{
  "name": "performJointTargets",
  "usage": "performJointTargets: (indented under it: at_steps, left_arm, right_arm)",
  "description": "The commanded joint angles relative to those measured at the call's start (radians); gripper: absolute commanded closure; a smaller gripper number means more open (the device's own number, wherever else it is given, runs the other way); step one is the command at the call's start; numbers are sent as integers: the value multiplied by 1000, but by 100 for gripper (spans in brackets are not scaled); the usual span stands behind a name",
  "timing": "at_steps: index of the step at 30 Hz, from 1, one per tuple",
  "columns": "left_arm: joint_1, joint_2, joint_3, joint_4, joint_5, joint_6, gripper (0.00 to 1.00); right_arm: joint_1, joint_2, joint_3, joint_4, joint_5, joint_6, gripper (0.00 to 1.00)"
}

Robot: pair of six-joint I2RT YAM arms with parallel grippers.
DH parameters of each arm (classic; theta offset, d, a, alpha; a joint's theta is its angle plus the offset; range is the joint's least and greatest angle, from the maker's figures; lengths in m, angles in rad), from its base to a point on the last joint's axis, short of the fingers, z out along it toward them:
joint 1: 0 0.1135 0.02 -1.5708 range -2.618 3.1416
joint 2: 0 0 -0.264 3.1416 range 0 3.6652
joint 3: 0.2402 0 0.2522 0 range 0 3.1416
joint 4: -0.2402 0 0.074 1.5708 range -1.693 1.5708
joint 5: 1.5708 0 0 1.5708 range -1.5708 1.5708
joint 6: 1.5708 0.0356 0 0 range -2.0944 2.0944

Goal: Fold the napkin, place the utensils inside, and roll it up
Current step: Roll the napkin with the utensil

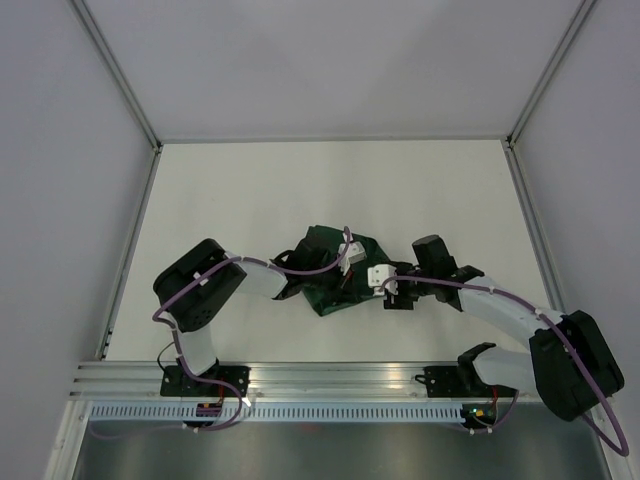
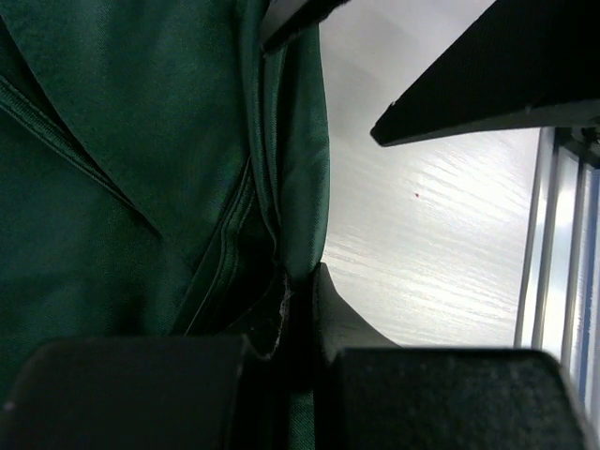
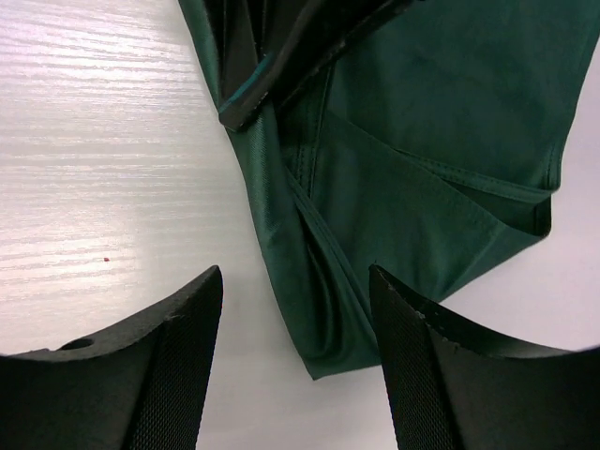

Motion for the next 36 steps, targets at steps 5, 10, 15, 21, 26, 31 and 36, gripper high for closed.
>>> performJointTargets:
  at_steps: [5, 10, 15, 21, 26, 31, 36]
  left_arm:
    - [9, 59, -24, -52, 99, -51, 98]
    - [17, 64, -21, -54, 113, -48, 98]
    - [20, 59, -19, -55, 123, -43, 98]
    - [21, 47, -21, -55, 148, -34, 98]
    - [21, 25, -21, -62, 148, -25, 98]
    - [24, -39, -24, -54, 94, -35, 75]
    - [30, -111, -30, -51, -25, -38, 65]
  right_arm:
    - [79, -9, -31, 114, 72, -45, 30]
    - [155, 20, -37, 116, 109, -41, 30]
    - [227, 68, -43, 120, 146, -49, 33]
    - [251, 137, -17, 96, 164, -55, 57]
    - [252, 190, 33, 33, 176, -60, 80]
    - [251, 247, 106, -111, 179, -43, 89]
    - [251, 329, 215, -280, 175, -5, 93]
